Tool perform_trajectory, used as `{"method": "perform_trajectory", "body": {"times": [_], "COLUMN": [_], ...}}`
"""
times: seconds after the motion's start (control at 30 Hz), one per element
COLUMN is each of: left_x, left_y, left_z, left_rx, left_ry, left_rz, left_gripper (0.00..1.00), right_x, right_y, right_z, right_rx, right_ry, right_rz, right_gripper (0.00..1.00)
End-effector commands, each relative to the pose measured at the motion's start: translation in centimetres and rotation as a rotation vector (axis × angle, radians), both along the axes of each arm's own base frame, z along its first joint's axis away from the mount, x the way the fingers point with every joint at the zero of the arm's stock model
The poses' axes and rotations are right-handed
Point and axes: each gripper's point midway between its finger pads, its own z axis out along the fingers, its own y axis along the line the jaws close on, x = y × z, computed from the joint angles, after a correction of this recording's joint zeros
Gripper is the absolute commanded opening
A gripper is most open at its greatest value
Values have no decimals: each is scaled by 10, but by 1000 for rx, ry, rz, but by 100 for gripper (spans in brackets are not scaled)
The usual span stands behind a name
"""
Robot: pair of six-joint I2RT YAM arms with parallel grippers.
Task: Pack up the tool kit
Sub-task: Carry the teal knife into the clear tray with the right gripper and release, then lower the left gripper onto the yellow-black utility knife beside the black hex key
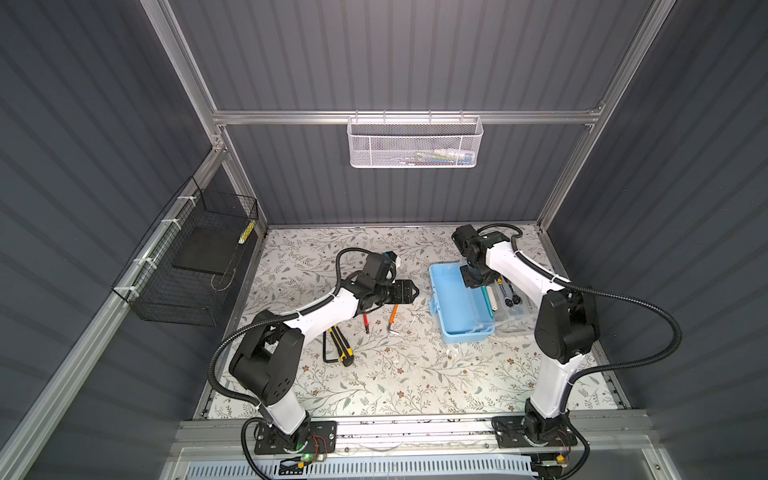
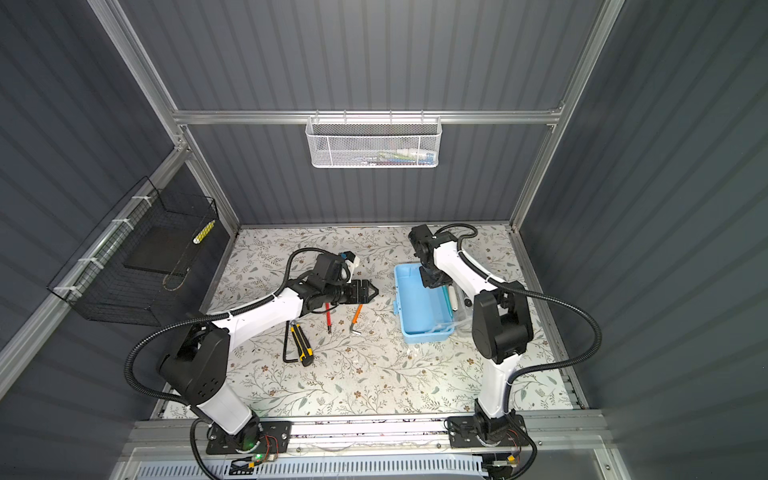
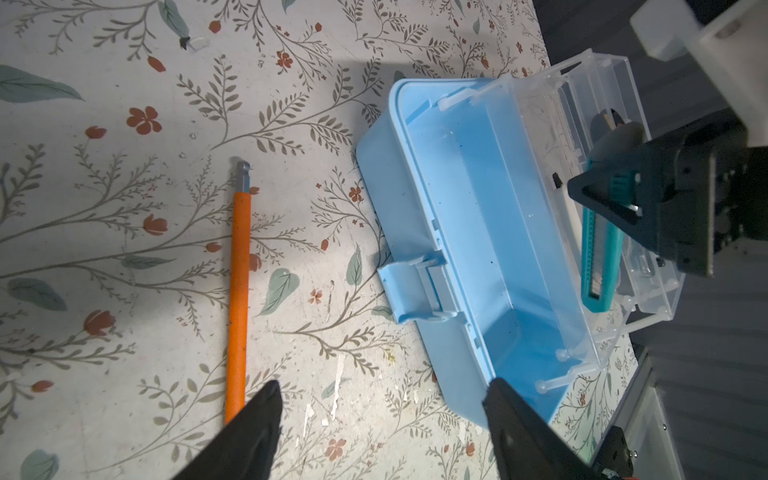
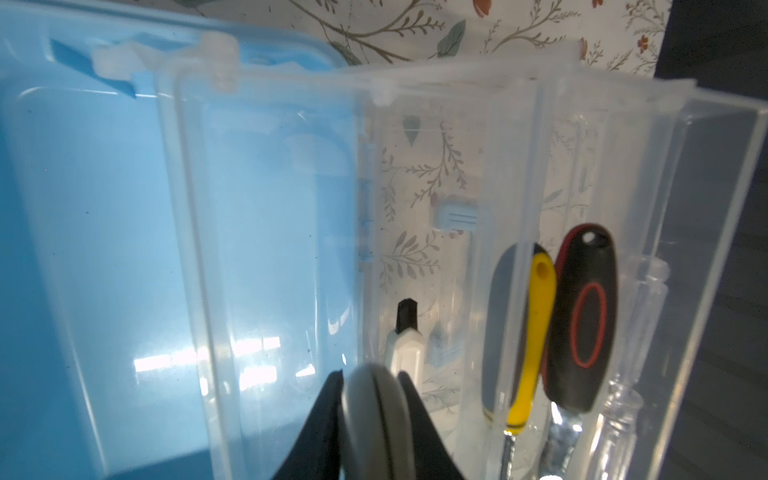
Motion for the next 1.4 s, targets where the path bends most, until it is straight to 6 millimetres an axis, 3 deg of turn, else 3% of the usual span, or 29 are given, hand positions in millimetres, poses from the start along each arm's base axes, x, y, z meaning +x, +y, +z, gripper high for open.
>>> {"method": "perform_trajectory", "body": {"times": [0.0, 0.1, 0.27, 0.8, 0.97, 1.03, 1.17, 1.27, 1.37], "left_x": [-3, -3, -3, -3, 0, 0, 0, -2, -10], "left_y": [4, 3, 4, 6, 20, 26, 41, 53, 67], "left_z": [-3, -4, -4, -7, -12, -15, -20, -26, -35], "left_rx": [26, 25, 27, 44, 102, 128, 186, 230, 279], "left_ry": [0, 3, 4, 9, 18, 22, 30, 49, 84], "left_rz": [-11, -11, -10, -7, 47, 69, 120, 165, 208], "left_gripper": [78, 78, 78, 78, 82, 86, 92, 99, 100], "right_x": [2, 4, 2, -12, -14, -12, -9, -8, -7], "right_y": [-5, -3, 5, 4, 5, 8, 10, 10, 12], "right_z": [4, 6, 7, 8, 5, 8, 18, 23, 29], "right_rx": [-42, -36, 23, 43, 43, 72, 97, 104, 128], "right_ry": [-11, -22, -28, -23, -20, -47, -96, -115, -151], "right_rz": [-16, -18, -19, -27, -24, -24, -25, -19, -16], "right_gripper": [28, 33, 33, 37, 38, 45, 48, 58, 65]}}
